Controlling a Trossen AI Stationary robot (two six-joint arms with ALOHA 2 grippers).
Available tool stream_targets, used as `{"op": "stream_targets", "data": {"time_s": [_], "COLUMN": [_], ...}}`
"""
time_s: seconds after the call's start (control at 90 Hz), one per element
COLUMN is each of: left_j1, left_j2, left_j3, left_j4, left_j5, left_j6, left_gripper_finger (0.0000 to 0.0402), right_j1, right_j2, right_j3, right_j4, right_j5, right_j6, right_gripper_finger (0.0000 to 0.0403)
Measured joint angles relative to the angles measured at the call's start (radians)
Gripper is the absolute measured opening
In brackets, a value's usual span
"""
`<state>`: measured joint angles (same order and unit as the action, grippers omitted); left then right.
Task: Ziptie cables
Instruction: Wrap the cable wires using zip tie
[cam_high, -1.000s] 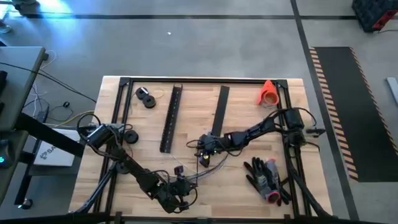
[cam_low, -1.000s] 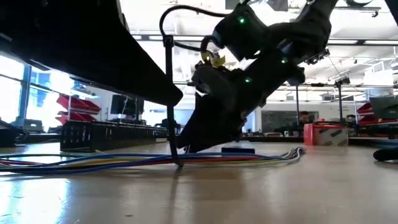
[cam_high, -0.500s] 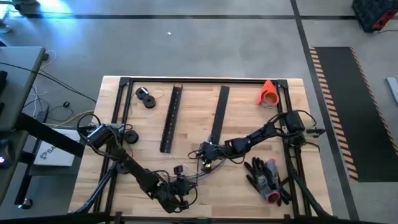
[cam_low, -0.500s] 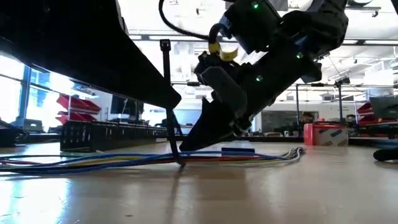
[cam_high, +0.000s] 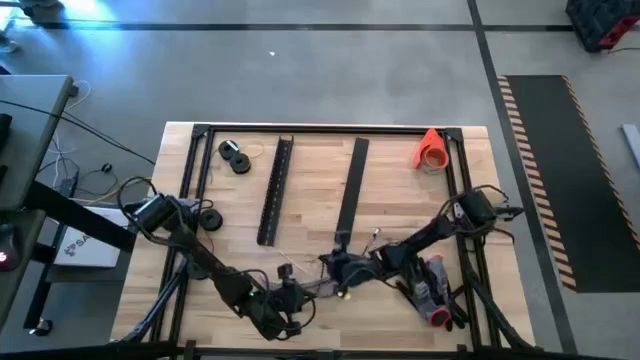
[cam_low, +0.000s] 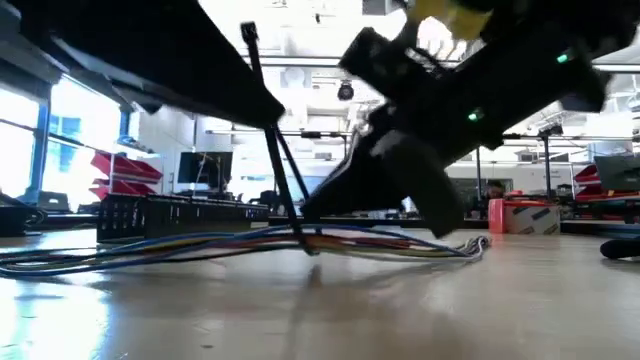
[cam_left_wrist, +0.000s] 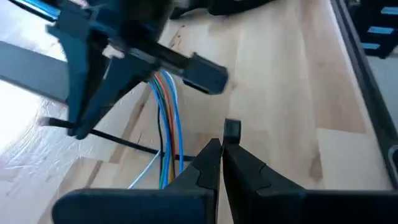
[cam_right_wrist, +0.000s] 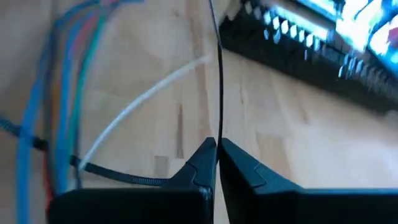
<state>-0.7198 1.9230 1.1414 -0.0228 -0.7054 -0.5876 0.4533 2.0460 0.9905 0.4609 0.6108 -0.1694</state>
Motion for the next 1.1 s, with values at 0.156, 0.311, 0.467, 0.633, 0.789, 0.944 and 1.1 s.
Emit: {"op": "stream_targets", "data": {"time_s": [0.156, 0.311, 0.467, 0.633, 0.789, 0.944, 1.1], "left_j1": [0.031, 0.054, 0.080, 0.086, 0.085, 0.106, 0.115], "left_j2": [-0.005, -0.005, -0.006, -0.006, -0.007, -0.007, -0.007], "left_j3": [0.000, 0.000, 0.000, 0.000, 0.000, 0.000, 0.000], "left_j4": [-0.004, -0.001, 0.009, 0.027, 0.031, 0.048, 0.051], "left_j5": [0.110, 0.140, 0.227, 0.267, 0.296, 0.344, 0.358], "left_j6": [0.023, 0.067, 0.086, 0.095, 0.095, 0.101, 0.119], "left_gripper_finger": [0.0000, 0.0000, 0.0000, 0.0000, 0.0000, 0.0000, 0.0000], "right_j1": [0.022, 0.027, 0.045, 0.046, 0.046, 0.046, 0.044], "right_j2": [0.000, 0.016, 0.036, 0.036, 0.036, 0.037, 0.037], "right_j3": [0.000, 0.000, 0.000, -0.074, -0.120, -0.100, -0.086], "right_j4": [0.101, 0.107, 0.170, 0.267, 0.351, 0.350, 0.352], "right_j5": [-0.001, 0.003, 0.013, 0.023, 0.003, -0.021, 0.002], "right_j6": [-0.181, -0.296, -0.398, -0.401, -0.505, -0.571, -0.623], "right_gripper_finger": [0.0000, 0.0000, 0.0000, 0.0000, 0.0000, 0.0000, 0.0000]}}
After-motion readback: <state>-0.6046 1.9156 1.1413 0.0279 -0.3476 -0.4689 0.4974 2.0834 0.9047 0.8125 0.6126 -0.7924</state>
